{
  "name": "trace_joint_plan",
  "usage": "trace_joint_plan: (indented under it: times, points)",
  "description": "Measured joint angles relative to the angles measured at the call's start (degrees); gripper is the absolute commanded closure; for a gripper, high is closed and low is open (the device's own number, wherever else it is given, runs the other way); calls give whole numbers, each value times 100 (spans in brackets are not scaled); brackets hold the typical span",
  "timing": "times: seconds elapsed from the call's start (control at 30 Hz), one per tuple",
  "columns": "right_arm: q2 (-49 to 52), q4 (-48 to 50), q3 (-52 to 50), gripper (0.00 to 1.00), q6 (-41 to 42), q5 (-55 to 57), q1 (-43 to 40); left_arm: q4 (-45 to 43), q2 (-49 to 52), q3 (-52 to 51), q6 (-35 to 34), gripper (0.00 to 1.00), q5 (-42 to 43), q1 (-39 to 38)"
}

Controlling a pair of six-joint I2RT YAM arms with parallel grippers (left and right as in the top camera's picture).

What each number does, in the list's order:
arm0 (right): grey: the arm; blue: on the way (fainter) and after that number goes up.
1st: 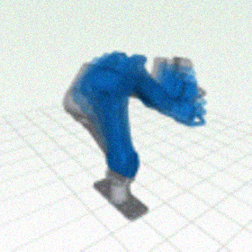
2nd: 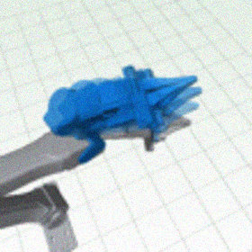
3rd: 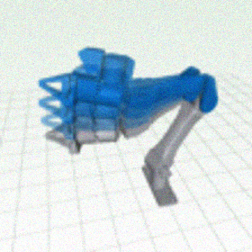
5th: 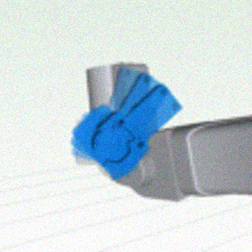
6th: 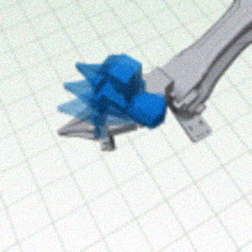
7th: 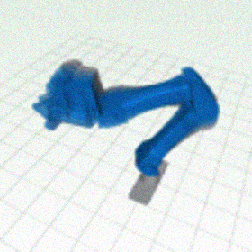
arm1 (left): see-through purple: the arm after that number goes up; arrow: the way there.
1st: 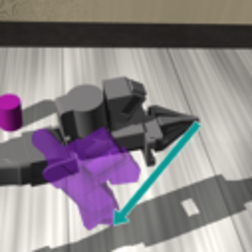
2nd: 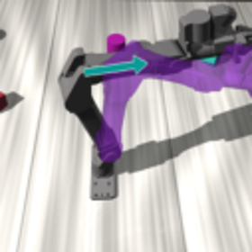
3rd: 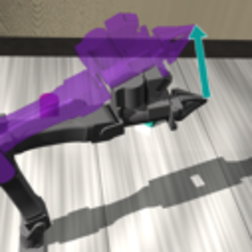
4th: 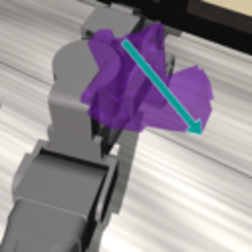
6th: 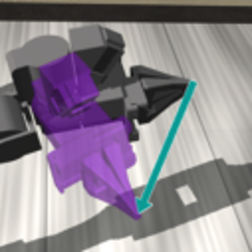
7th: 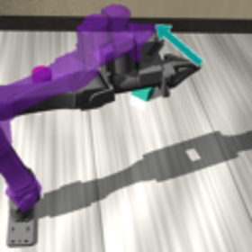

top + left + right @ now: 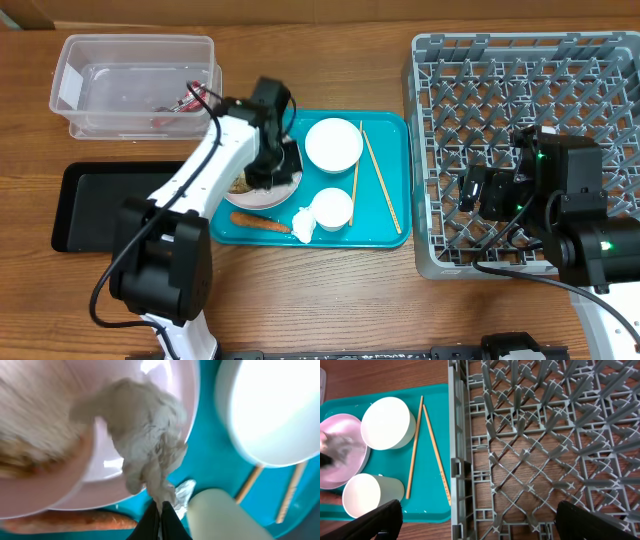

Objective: Sort waste into correct bins and load items into the dishwasher
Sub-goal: 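Lift the foil and drop it into the clear bin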

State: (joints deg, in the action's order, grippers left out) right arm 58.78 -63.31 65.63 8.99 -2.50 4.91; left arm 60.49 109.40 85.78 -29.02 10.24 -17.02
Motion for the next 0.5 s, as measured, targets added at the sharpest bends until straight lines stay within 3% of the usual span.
trace_joint_plan:
  times: [0.23,0.5]
  points:
    - [0,-17,0,0,-2,-2,0,203,-120,1403,387,96,-693,704]
    - [0,-26,0,0,-4,-4,0,-769,-223,1674,503,95,-1231,1768]
